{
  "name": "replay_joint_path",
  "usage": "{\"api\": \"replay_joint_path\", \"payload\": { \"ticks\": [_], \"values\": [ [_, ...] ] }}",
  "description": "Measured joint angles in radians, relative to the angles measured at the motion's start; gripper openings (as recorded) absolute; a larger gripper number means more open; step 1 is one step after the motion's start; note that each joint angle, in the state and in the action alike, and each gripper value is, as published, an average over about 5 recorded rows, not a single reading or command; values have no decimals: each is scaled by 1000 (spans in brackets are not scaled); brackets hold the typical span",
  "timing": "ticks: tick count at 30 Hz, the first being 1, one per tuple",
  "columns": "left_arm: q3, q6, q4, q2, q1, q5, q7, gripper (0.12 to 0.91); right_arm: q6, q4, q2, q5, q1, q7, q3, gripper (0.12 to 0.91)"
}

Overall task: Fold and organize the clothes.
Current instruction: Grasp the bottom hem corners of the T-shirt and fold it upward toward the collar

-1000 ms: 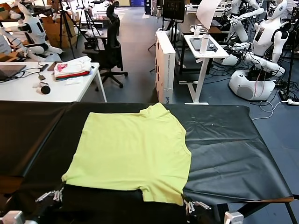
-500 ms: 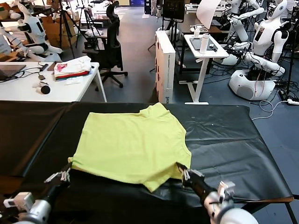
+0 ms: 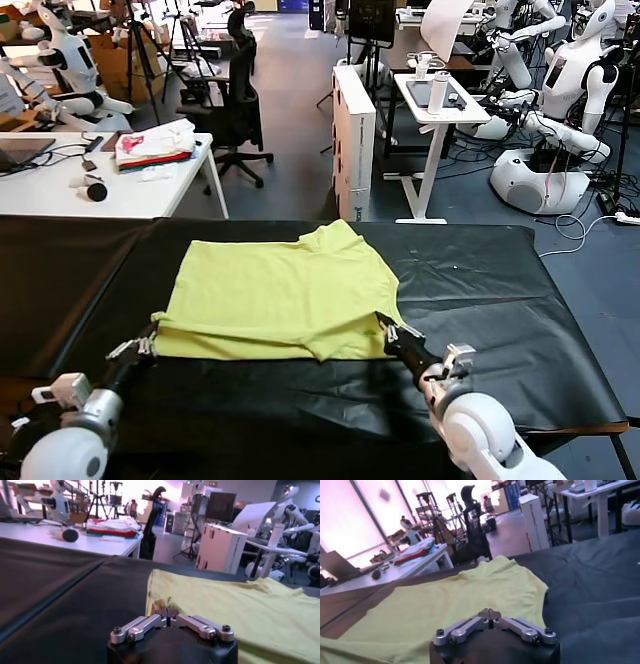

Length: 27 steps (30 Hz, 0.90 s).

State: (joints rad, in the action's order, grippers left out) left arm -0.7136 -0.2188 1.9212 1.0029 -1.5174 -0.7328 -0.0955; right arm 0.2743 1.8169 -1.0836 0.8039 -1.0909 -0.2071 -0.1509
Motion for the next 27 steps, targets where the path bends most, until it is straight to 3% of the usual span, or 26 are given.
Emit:
{"api": "replay_joint_path", "payload": {
  "ticks": [18,20,24,27],
  "values": [
    [46,-5,-119,-19,89,24,5,148,21,-72,-18,-5,56,16,13,156],
    [47,-8,-121,-21,91,24,4,148,30,-63,-11,-5,51,26,8,209],
    [45,-21,-119,-20,91,29,5,196,55,-26,12,-5,30,42,-6,423],
    [38,-26,-108,-20,83,32,4,350,86,17,41,-3,6,42,-18,613]
  ]
}}
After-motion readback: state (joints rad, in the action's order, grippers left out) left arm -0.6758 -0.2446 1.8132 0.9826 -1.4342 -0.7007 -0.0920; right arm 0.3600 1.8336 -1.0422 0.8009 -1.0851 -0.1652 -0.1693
